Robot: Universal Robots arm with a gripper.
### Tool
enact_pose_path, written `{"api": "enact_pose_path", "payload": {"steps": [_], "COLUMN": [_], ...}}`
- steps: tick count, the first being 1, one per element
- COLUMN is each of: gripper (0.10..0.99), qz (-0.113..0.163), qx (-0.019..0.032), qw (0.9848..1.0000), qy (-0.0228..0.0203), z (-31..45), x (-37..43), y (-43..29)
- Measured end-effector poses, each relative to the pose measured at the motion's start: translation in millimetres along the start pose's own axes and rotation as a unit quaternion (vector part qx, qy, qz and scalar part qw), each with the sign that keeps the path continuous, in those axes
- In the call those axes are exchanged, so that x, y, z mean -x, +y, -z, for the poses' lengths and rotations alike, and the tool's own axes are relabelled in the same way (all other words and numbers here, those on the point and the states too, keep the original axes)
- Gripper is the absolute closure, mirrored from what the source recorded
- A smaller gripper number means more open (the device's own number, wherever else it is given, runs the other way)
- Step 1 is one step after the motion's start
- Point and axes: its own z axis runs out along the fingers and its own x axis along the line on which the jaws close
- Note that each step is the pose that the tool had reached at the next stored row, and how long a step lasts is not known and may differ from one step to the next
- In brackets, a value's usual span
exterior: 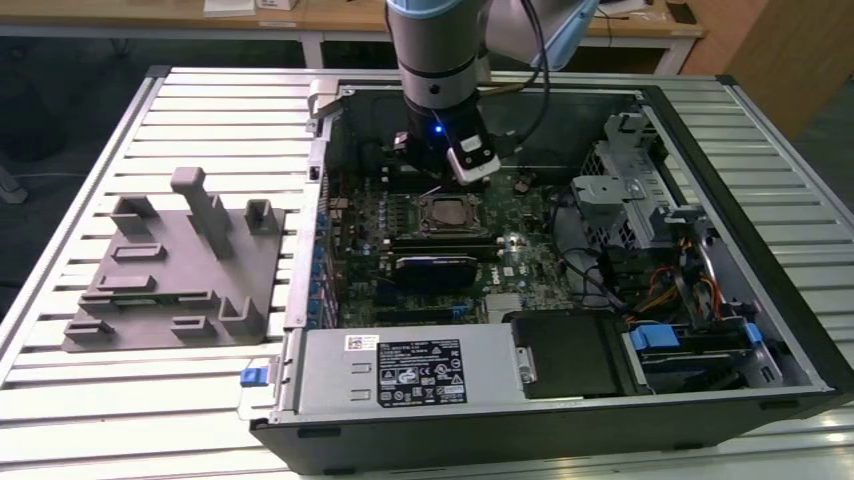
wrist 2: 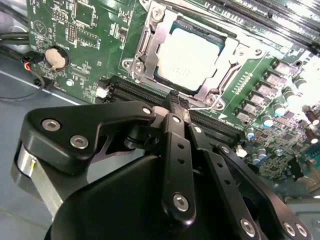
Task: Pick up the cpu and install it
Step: 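Install the first cpu locking lever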
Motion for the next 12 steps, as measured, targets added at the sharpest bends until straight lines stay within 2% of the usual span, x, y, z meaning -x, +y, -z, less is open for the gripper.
{"api": "enact_pose_path", "payload": {"steps": [3,12], "gripper": [0.980,0.980], "qz": [0.005,0.006], "qx": [-0.0038,-0.0038], "qw": [1.0000,1.0000], "qy": [0.0001,0.0003], "z": [-2.5,-5.4], "x": [-0.7,-2.0], "y": [1.8,7.6]}}
